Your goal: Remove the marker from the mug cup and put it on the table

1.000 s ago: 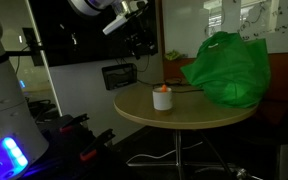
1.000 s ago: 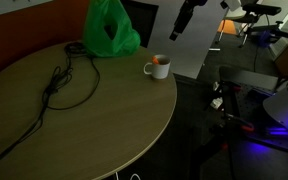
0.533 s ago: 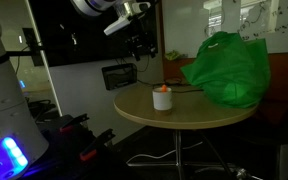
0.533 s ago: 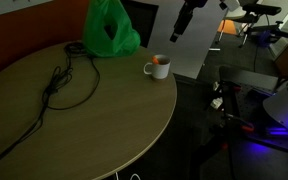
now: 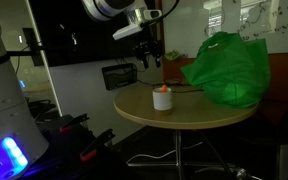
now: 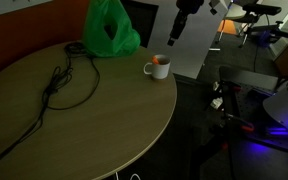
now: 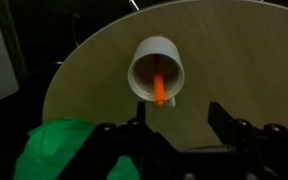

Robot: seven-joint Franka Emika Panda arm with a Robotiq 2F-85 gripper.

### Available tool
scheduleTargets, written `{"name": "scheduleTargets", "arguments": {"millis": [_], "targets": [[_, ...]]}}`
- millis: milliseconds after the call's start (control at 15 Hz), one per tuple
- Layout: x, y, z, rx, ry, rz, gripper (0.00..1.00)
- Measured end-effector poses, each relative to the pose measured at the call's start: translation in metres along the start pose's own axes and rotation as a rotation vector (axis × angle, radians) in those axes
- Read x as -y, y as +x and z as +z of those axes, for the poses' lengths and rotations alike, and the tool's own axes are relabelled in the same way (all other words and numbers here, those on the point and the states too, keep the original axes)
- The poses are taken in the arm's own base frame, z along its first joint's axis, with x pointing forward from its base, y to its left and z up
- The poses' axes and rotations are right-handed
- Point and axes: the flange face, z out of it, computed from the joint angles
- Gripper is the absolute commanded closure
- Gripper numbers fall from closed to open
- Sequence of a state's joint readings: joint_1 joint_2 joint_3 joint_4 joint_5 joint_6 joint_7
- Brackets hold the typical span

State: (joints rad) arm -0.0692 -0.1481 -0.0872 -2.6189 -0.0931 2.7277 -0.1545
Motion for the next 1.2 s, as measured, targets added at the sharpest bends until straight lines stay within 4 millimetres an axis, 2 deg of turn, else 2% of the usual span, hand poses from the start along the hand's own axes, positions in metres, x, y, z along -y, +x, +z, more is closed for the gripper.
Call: {"name": "scheduleTargets", "arguments": {"millis": [200, 267, 333, 467, 667, 733, 933, 1000, 1200], "targets": [[0.0, 0.0, 0.021, 0.021, 0.002, -0.001, 0.18], [0.0, 0.0, 0.029, 0.03, 0.003, -0.001, 0.22], [0.0, -0.001, 0.037, 0.042, 0.004, -0.002, 0.32], [-0.001, -0.001, 0.052, 0.065, 0.006, -0.002, 0.43], [-0.004, 0.002, 0.065, 0.084, 0.005, 0.003, 0.58], [-0.006, 0.003, 0.068, 0.089, 0.005, 0.006, 0.52], [-0.01, 0.005, 0.078, 0.105, 0.004, 0.011, 0.4], [-0.01, 0.005, 0.082, 0.111, 0.005, 0.01, 0.47], [-0.009, 0.003, 0.095, 0.134, 0.009, 0.002, 0.54]]}}
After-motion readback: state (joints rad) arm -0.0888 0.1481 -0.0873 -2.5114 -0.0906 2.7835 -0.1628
